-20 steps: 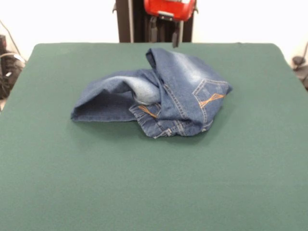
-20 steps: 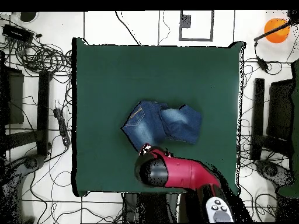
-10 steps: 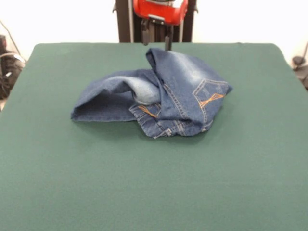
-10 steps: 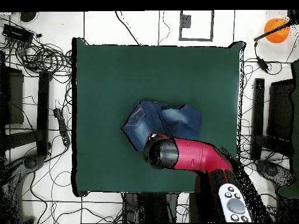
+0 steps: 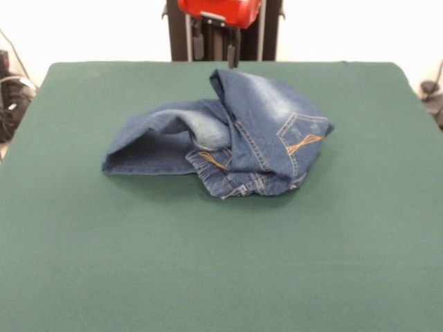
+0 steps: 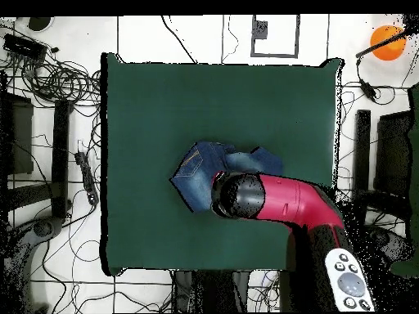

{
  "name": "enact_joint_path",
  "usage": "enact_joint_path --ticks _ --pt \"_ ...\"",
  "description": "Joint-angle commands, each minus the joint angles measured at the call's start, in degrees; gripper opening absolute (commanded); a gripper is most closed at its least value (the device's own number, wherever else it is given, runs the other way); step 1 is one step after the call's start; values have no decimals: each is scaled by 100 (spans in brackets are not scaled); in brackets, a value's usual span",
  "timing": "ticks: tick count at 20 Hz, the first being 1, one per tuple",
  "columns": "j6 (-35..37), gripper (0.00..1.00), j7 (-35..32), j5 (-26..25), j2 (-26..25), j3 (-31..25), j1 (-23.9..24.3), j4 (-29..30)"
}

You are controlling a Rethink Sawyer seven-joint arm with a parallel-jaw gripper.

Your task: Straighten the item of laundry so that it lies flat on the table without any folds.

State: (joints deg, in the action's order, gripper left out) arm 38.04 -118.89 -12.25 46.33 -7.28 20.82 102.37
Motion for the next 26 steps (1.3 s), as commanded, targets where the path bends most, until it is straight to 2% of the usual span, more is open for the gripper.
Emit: enact_joint_path --ticks 1,4,9,16,23,26 --pt "814 100 1151 -349 -239 -791 28 -803" --pt "1280 100 1237 -291 -104 -815 40 -961" --pt "940 100 1257 -470 -515 -863 98 -1202" --pt "946 100 1302 -609 -724 -925 153 -1436" --pt "955 100 1176 -839 -1366 -1019 175 -1854" --pt "1043 100 1186 -899 -1412 -1022 137 -1970"
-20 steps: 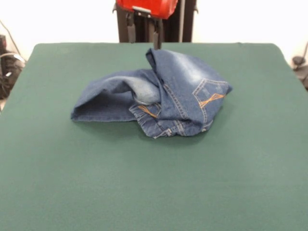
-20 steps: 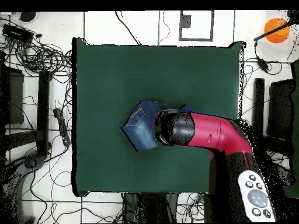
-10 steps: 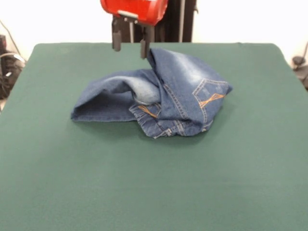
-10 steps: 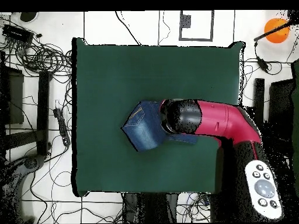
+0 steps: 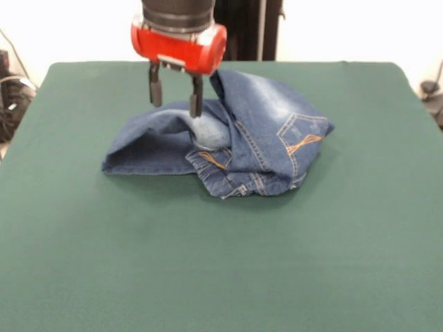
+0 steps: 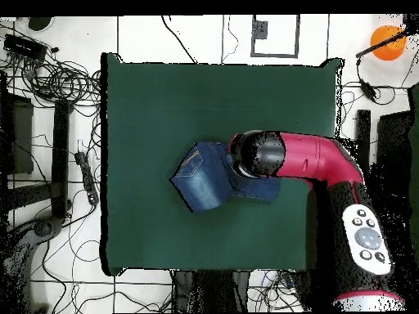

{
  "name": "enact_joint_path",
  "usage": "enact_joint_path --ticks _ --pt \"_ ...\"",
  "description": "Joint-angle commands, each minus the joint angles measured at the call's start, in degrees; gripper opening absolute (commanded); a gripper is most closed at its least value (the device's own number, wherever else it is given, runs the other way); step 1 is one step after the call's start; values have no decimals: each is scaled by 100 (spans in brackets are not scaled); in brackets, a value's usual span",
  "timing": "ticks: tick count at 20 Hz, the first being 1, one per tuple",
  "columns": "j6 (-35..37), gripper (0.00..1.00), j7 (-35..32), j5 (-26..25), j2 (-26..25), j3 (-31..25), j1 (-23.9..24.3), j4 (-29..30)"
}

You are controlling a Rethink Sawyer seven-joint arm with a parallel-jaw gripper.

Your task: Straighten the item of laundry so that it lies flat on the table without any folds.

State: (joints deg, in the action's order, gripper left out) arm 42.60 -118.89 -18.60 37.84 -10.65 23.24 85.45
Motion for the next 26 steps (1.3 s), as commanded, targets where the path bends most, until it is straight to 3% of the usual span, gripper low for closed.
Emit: enact_joint_path --ticks 1,10,21,26 --pt "611 100 1161 -257 -543 -686 -109 -254" --pt "456 100 728 -291 -472 -584 -358 -166" --pt "130 100 366 -124 367 -478 -451 856" --pt "-101 100 198 -143 478 -447 -484 1115"
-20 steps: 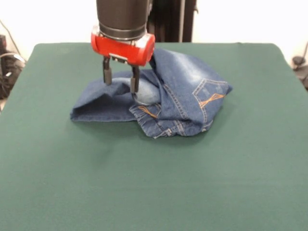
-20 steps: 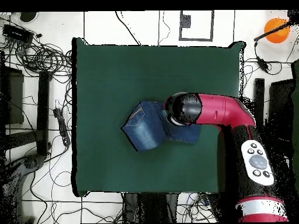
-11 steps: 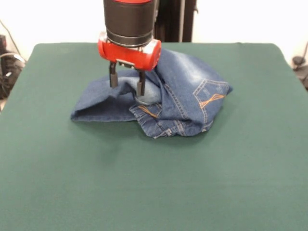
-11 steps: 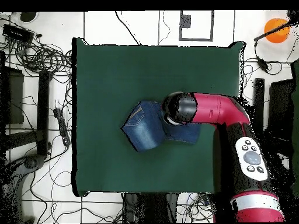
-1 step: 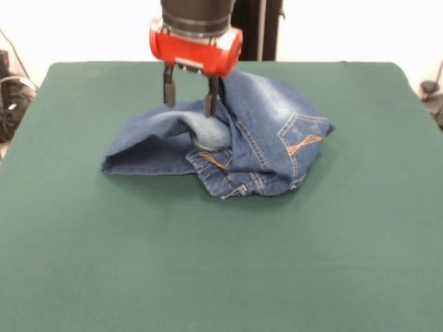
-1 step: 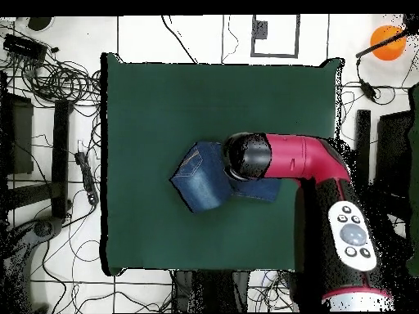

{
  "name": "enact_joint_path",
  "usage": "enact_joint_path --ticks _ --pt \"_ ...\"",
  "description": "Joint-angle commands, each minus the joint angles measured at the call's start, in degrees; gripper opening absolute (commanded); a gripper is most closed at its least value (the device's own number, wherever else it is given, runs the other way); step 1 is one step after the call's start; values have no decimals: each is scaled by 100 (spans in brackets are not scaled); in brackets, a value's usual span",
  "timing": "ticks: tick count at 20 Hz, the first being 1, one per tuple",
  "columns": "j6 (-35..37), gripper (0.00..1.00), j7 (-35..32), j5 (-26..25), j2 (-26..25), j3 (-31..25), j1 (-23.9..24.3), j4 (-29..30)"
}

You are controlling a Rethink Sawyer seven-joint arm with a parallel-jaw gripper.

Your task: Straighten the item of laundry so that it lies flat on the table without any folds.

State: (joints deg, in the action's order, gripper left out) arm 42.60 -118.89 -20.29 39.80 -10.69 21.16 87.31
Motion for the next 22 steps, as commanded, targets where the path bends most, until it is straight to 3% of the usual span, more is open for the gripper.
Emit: enact_joint_path --ticks 1,4,13,22 --pt "-148 100 193 19 329 -441 -271 1008" --pt "-129 100 250 32 378 -464 -231 1081" --pt "-338 100 589 -256 -84 -554 -69 691" --pt "-681 100 861 -454 -342 -682 211 773"
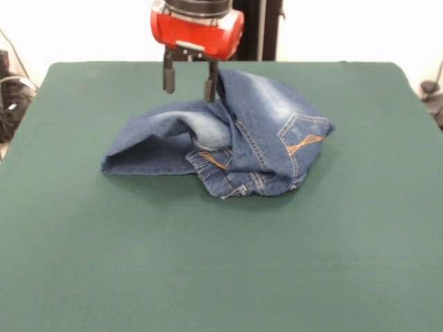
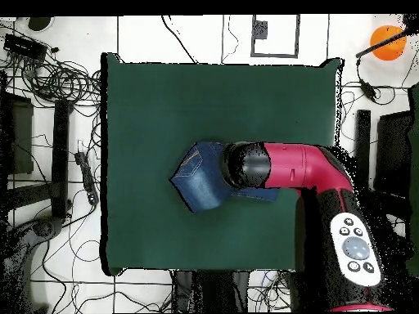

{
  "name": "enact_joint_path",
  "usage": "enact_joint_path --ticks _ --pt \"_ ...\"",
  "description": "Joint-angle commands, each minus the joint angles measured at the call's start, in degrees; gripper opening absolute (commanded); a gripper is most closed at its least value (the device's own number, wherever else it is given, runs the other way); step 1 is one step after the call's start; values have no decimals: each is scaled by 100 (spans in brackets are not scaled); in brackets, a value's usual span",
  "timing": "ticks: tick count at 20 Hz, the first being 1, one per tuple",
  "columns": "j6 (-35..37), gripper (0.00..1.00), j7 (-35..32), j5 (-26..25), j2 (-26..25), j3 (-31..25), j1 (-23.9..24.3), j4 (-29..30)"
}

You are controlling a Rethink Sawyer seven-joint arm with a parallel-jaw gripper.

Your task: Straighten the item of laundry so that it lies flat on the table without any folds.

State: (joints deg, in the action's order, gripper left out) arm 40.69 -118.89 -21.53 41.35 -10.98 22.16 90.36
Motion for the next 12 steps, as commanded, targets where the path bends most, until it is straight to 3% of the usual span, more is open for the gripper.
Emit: enact_joint_path --ticks 1,12 --pt "-530 100 829 -354 -486 -658 125 508" --pt "-1037 100 575 -660 -292 -721 266 971"
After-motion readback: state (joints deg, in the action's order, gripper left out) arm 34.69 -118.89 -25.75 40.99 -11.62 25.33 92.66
